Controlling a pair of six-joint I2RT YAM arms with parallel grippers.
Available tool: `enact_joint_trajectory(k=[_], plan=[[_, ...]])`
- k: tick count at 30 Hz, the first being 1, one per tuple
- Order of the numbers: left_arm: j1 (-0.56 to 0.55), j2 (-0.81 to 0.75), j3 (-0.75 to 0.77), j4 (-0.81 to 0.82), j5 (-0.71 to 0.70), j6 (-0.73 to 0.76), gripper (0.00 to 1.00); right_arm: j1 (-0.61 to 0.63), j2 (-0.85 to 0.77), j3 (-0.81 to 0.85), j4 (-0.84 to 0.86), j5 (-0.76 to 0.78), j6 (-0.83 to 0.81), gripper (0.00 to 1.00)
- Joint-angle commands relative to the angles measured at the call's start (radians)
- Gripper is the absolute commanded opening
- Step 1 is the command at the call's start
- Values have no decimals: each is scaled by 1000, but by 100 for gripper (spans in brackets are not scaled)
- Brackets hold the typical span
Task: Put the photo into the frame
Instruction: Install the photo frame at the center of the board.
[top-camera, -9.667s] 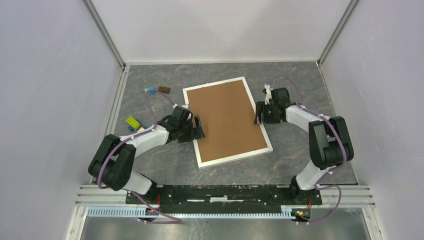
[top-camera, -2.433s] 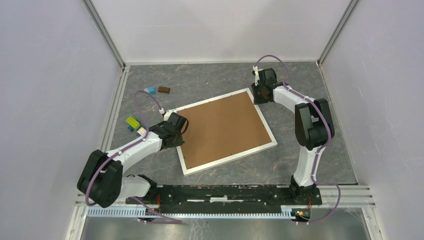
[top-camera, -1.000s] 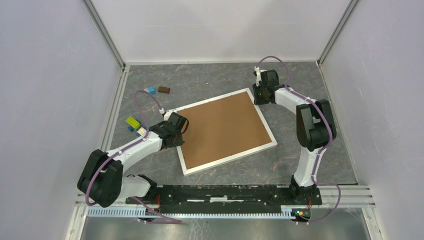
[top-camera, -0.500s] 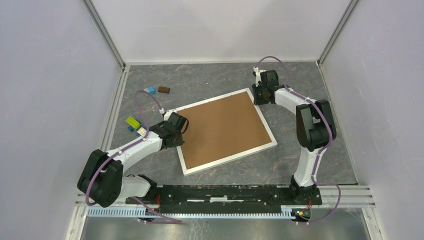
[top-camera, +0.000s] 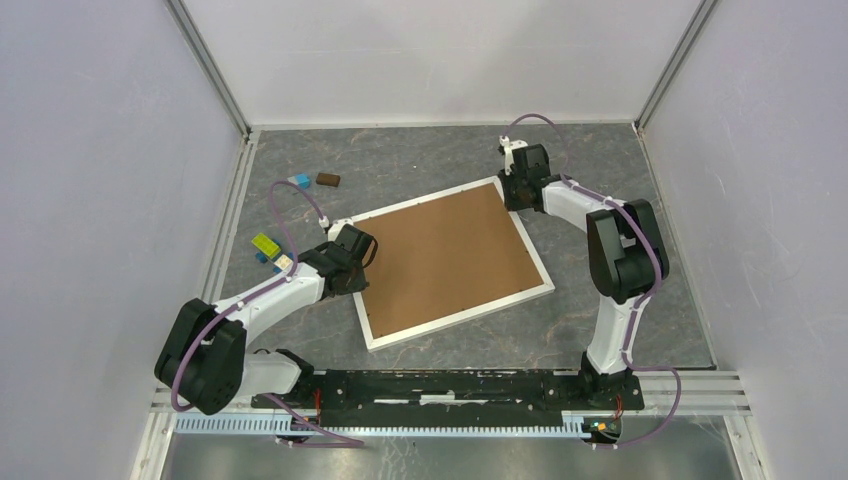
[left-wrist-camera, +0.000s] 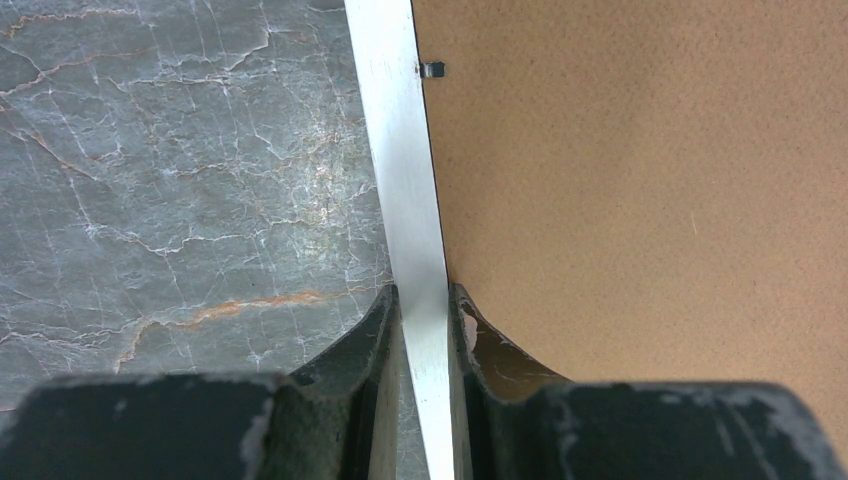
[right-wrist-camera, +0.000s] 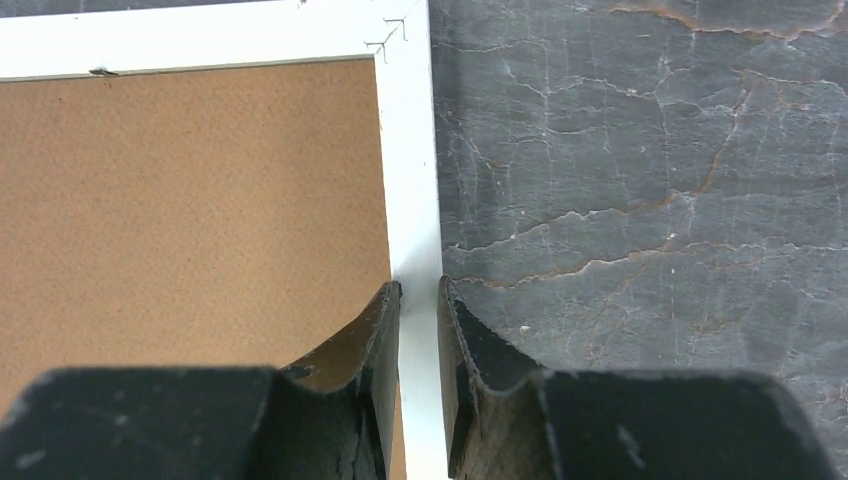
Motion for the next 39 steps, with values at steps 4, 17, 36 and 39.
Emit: enact_joint_trajectory(k=[4, 17, 36, 39], plan=[[0, 47, -36, 45, 25, 3, 2, 42, 48, -44, -99, -37, 19, 26], [0, 54, -34, 45, 28, 6, 2, -86, -88, -9, -53, -155, 79, 35], [0, 57, -32, 45, 30, 7, 2, -92, -10, -28, -19, -180, 70, 27], [0, 56, -30, 44, 31, 8, 2, -92, -1, -25, -19, -183, 69, 27]])
